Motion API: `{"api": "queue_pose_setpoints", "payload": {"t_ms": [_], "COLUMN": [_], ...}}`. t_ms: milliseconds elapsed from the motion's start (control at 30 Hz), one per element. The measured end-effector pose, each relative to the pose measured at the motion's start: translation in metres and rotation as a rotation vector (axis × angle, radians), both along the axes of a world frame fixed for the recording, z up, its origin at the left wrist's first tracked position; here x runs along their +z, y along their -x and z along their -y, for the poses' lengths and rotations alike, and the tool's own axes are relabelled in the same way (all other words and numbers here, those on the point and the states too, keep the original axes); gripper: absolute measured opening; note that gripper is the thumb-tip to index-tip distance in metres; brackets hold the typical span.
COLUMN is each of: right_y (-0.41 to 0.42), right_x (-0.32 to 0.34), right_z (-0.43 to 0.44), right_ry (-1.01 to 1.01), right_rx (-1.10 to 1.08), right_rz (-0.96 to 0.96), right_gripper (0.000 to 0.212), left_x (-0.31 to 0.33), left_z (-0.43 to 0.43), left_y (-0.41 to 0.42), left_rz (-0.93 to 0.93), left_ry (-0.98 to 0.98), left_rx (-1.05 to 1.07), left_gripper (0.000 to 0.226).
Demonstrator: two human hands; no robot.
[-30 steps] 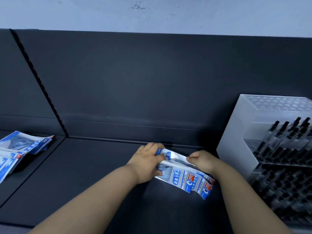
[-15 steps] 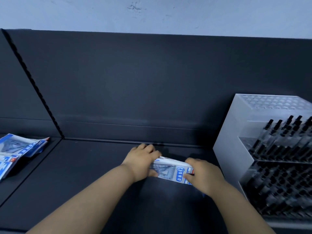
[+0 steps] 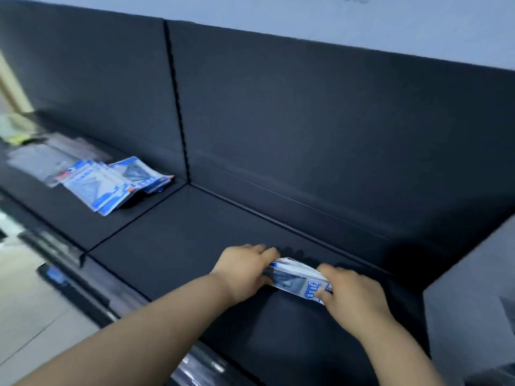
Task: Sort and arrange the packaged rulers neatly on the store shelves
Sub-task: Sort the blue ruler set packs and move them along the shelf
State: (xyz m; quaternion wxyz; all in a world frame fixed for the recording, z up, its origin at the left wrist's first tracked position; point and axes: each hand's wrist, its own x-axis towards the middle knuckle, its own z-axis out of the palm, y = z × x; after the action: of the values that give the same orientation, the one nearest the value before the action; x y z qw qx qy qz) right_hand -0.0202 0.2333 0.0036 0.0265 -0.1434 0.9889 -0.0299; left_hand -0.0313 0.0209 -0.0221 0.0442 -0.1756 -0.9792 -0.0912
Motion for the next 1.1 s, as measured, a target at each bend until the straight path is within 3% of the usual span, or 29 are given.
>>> {"api": "queue_pose_setpoints", "payload": {"t_ms": [400,733,1000,1100], "right_y": [0.003,-0.008,0.036,0.065], "right_x": [0.016,0.031,0.026,0.012], "right_z": [0.232,0.395,0.453,0.475], "right_ry": [0.038,0.06,0.115,0.138], "right_rx": [0.349,0.233,0.123,0.082], "right_rz": [-0.101,-0.138,-0.031,0.036], "right_gripper": [0.019,0.02,0.023,0.031], "left_x": [0.024,0.027,0.011,0.013], "left_z": [0.225,0.394,0.46,0.483], "left_y": [-0.059,-0.051,0.013,0.049], "left_rz": [-0.109,-0.245,-0.236,-0.136], "left_ry": [0.068,0.073,0.011,0.047], "left_rx": [0.311,0.178,0.052,-0.008], "left_gripper": [0.044,0.054,0.067,0.068]}}
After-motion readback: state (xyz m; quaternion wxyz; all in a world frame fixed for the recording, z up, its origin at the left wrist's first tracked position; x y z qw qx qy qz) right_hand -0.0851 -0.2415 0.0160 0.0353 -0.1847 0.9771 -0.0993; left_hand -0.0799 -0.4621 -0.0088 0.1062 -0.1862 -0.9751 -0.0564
